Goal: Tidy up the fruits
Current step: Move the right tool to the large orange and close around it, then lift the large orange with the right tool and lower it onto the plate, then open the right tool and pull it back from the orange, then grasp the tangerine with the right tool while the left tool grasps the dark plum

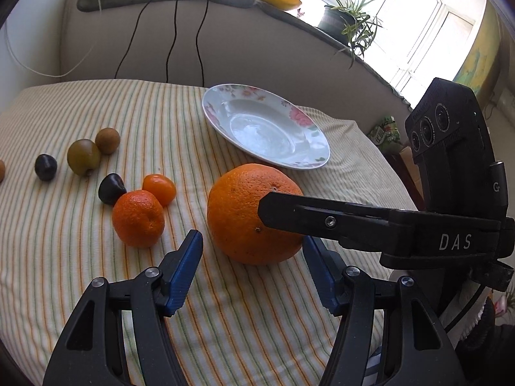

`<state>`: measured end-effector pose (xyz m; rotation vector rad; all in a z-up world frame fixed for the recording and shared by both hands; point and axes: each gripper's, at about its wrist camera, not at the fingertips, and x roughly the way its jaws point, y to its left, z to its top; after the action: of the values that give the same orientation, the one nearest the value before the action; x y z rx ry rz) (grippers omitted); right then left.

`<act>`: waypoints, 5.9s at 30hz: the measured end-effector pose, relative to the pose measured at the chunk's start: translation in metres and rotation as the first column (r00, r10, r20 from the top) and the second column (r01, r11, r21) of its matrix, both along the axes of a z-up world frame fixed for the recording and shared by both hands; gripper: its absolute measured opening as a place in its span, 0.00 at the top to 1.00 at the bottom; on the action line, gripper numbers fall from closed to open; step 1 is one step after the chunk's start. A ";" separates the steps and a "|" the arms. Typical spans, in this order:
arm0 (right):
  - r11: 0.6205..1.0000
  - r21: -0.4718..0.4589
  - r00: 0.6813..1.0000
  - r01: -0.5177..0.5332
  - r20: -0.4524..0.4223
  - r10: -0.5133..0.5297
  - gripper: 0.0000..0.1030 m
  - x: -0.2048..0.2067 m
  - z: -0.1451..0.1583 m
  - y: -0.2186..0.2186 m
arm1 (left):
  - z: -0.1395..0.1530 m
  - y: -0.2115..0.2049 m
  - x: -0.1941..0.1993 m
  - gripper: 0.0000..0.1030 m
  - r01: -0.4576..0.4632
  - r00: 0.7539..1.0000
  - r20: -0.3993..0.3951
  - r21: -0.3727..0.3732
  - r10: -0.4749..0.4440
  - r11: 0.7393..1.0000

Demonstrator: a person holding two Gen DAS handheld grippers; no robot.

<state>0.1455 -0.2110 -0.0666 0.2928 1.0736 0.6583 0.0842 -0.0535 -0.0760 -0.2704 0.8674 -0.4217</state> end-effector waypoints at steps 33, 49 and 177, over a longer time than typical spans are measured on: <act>1.000 0.002 1.000 -0.014 -0.013 0.014 0.32 0.001 0.003 -0.001 | 0.014 -0.015 0.002 0.39 0.029 0.998 0.047 0.032 -0.030 0.999; 0.999 0.007 0.998 0.033 0.057 -0.033 0.32 0.026 0.036 -0.023 | 0.037 -0.032 0.041 0.38 0.045 0.993 0.105 0.031 -0.048 0.998; 0.946 -0.247 0.960 -0.209 0.134 0.247 0.47 -0.027 -0.004 0.102 | -0.021 0.130 0.046 0.67 -0.262 0.965 0.043 0.231 0.259 0.937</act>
<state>0.1188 -0.1089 -0.0705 -0.0885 1.0223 0.7431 0.1304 0.0760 -0.0966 -0.1606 0.8474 -0.0713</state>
